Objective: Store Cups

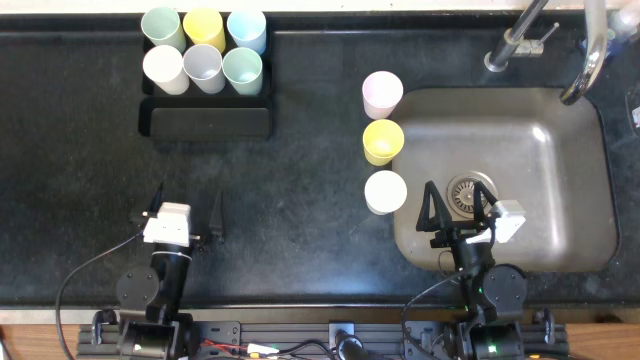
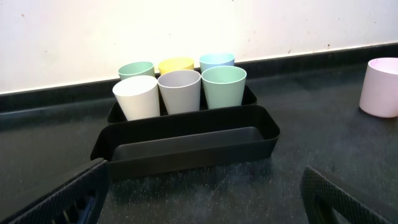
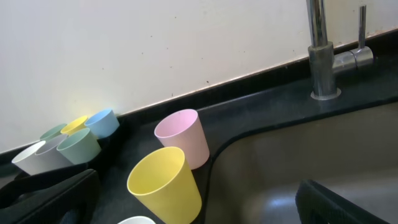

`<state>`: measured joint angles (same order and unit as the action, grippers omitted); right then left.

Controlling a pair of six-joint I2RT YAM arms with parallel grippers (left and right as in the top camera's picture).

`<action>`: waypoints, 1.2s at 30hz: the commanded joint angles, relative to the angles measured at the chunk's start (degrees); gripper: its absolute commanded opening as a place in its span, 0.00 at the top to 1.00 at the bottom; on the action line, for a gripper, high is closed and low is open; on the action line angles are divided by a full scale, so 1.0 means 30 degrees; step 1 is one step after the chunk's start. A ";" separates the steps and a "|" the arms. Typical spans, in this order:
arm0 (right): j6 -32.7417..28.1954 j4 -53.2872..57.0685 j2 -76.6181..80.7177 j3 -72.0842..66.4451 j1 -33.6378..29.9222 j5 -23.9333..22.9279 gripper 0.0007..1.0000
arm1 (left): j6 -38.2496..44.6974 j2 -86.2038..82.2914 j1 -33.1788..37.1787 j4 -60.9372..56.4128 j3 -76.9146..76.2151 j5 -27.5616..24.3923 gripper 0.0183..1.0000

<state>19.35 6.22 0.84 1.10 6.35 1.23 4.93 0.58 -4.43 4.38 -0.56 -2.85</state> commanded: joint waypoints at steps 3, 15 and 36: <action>-0.0015 -0.0073 -0.0211 -0.0007 -0.0124 0.0073 0.00 | 0.0357 -0.0153 -0.0051 0.0066 0.0036 -0.0168 0.00; -0.0022 -0.0073 -0.0211 -0.0007 -0.0124 0.0073 0.00 | 0.0350 -0.0146 -0.0051 0.0080 0.0036 -0.0182 0.00; -0.0015 -0.0073 -0.0211 -0.0007 -0.0124 0.0073 0.00 | -0.7410 2.7277 -0.0838 1.0484 -2.9507 -0.6914 0.00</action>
<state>19.33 6.31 0.67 1.10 6.35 1.23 -6.04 69.47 -4.84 28.16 -72.34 -22.85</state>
